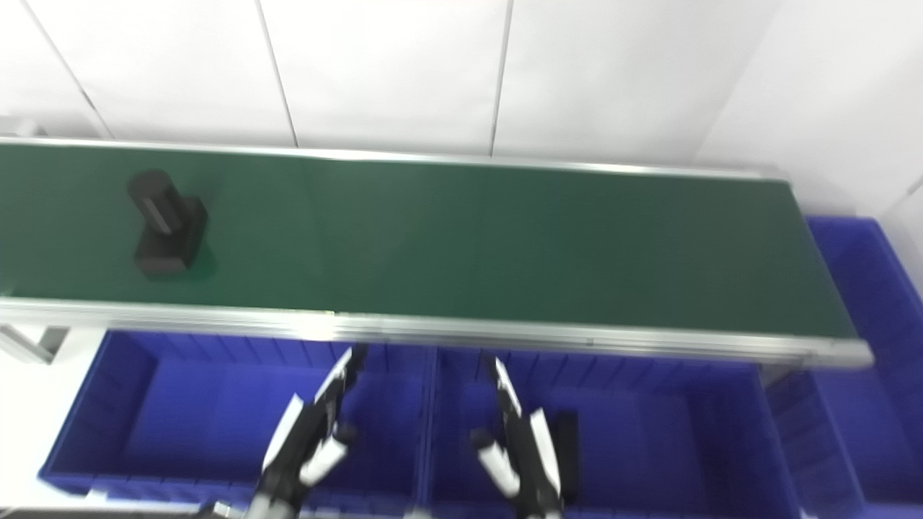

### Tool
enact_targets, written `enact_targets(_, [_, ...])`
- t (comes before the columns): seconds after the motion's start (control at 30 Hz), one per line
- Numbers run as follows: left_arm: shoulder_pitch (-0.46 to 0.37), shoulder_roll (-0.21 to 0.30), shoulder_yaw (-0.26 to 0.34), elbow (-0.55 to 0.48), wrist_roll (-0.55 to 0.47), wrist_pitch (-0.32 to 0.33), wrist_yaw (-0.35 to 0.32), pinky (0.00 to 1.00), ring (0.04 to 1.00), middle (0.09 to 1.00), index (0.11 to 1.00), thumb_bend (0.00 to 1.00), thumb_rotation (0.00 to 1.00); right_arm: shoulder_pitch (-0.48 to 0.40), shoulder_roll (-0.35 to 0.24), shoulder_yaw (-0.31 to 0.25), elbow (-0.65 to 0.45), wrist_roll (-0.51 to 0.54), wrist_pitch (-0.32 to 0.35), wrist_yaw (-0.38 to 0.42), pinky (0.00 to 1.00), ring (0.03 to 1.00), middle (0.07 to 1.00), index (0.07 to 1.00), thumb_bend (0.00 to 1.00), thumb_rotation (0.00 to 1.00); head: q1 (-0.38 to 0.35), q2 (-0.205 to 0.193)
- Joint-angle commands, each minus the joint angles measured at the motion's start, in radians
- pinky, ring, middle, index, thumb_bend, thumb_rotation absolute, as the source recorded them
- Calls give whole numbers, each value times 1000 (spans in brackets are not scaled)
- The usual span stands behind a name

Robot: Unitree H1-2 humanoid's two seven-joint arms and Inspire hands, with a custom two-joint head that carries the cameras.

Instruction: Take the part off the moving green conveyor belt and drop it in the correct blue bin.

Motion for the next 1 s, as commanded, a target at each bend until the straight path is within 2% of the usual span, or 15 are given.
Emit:
enact_targets(0.0, [-29,-10,-15,3,13,-36,40,977,979,979,944,862,898,-17,-6,4,-5,1,-49,-7,1000,1000,1000,985,871,1000,28,-41])
enact_targets(0.07, [-40,-11,-28,23,17,-36,60,981,975,970,931,864,884,-23,-10,6,9,1,-49,-11,1000,1000,1000,986,856,1000,51,-65])
enact_targets(0.13, [-46,-10,-39,31,12,-36,70,980,975,966,922,865,874,-26,-13,8,17,3,-49,-15,1000,1000,1000,986,845,1000,51,-65])
enact_targets(0.17, [-53,-11,-47,43,15,-36,82,980,975,965,921,865,874,-30,-16,7,24,4,-49,-14,1000,1000,1000,987,844,1000,86,-84])
enact_targets(0.33, [-71,-13,-77,64,27,-36,133,909,937,935,885,892,864,-35,-22,4,34,12,-49,-14,1000,1000,1000,992,821,1000,104,-93])
enact_targets(0.7, [-93,-1,-128,83,28,-36,196,878,925,931,883,920,851,-32,-25,-5,29,29,-49,8,1000,1000,1000,1000,828,1000,114,-88])
enact_targets(0.8, [-92,-2,-129,84,17,-36,191,881,926,933,882,928,843,-29,-22,-11,26,37,-49,16,1000,1000,1000,1000,834,1000,113,-86])
enact_targets(0.97, [-96,-2,-137,85,20,-36,201,887,931,934,885,927,838,-15,-15,-30,4,61,-49,56,1000,984,999,1000,835,953,110,-88])
